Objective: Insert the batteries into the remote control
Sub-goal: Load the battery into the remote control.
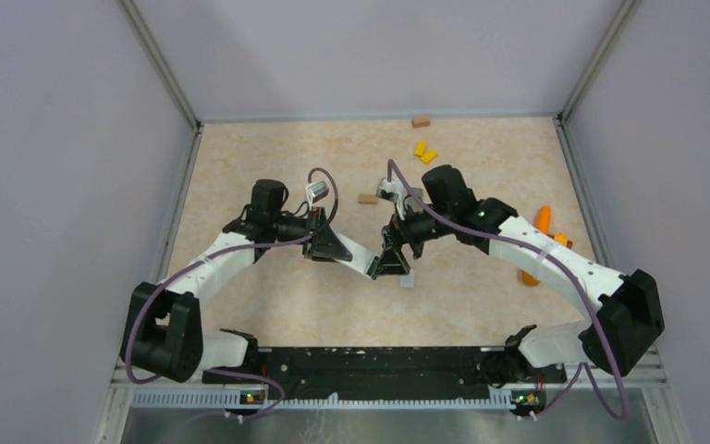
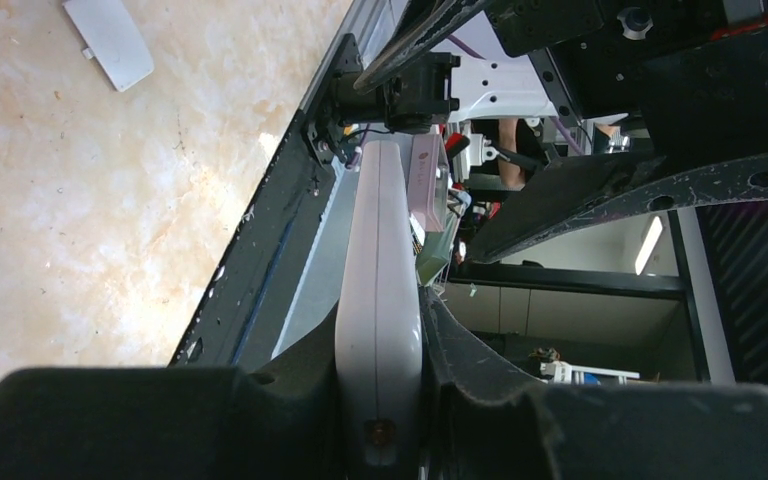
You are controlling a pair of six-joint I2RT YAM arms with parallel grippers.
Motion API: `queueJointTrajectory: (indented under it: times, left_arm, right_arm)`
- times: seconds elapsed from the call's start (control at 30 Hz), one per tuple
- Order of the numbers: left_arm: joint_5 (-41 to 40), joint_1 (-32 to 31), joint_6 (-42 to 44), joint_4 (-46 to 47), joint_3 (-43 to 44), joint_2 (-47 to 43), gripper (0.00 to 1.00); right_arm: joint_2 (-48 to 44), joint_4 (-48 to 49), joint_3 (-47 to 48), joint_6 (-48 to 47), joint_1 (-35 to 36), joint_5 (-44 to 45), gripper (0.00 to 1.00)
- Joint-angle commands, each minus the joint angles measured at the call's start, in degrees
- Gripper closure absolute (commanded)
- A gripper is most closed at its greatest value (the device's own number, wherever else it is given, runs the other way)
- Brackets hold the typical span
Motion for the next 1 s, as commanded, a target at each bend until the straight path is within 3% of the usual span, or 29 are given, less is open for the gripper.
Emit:
queueJointTrajectory:
  times: [0.0,0.33,0.7,0.87,0.97]
  left_arm:
    - [2.17,-0.28,2.24,-0.42,2.30,-0.59,0.99]
    - [1.55,-0.33,1.70,-0.52,2.19,-0.95,0.99]
    - [1.23,-0.32,-2.12,3.88,0.49,-2.06,1.00]
    - [1.10,-0.34,-2.23,3.88,0.35,-1.99,1.00]
    - [1.10,-0.32,-2.16,3.88,0.37,-2.16,1.00]
  right_arm:
    - [1.70,0.03,0.07,-2.68,2.35,0.59,0.06]
    - [2.32,0.39,0.18,-2.61,3.47,2.49,0.07]
    - [2.61,0.62,0.01,-3.01,3.65,2.70,0.25]
    - [2.42,0.78,-0.20,-3.22,3.70,2.48,0.27]
    - [2.23,1.18,-0.35,-3.14,3.72,2.49,0.39]
